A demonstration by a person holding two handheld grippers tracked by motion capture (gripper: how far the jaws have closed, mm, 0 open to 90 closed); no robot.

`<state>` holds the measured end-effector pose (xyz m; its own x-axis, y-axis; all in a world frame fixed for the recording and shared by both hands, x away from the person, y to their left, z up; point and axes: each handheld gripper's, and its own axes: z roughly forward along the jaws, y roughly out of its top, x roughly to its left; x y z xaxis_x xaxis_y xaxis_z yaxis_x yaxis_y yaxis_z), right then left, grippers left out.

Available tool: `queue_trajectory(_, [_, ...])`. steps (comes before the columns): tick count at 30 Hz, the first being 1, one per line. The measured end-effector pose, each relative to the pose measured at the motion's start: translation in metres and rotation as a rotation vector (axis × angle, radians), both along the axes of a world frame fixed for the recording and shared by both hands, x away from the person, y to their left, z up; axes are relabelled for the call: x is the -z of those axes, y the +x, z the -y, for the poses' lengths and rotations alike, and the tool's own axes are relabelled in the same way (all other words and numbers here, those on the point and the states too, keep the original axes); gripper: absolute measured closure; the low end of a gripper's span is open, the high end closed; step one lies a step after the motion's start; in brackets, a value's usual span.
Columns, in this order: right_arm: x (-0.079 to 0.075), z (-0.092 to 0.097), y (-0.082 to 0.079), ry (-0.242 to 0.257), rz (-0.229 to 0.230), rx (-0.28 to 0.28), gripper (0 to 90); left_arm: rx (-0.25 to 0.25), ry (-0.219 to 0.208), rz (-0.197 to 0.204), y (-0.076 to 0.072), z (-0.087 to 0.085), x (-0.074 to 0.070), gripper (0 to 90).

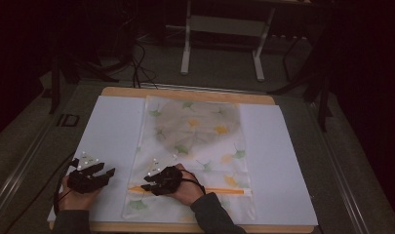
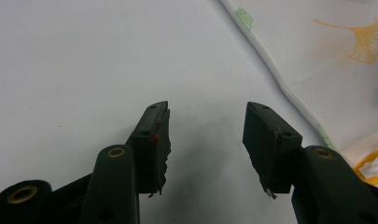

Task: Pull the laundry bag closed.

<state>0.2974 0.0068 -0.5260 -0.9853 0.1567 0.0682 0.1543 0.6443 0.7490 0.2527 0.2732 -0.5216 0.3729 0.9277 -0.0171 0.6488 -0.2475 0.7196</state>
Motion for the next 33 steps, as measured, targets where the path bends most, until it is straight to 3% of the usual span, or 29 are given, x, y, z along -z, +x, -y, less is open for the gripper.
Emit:
queue_trajectory(23, [0.001,-0.035,0.0,-0.027,-0.004,-0.054,65.2,-0.003,0.002,0.001,-0.001,-0.002,-0.001,51.2])
queue_trajectory(33, [0.006,-0.038,0.0,-0.035,-0.035,-0.061,77.7,-0.005,0.002,0.002,-0.001,-0.003,-0.001,51.2])
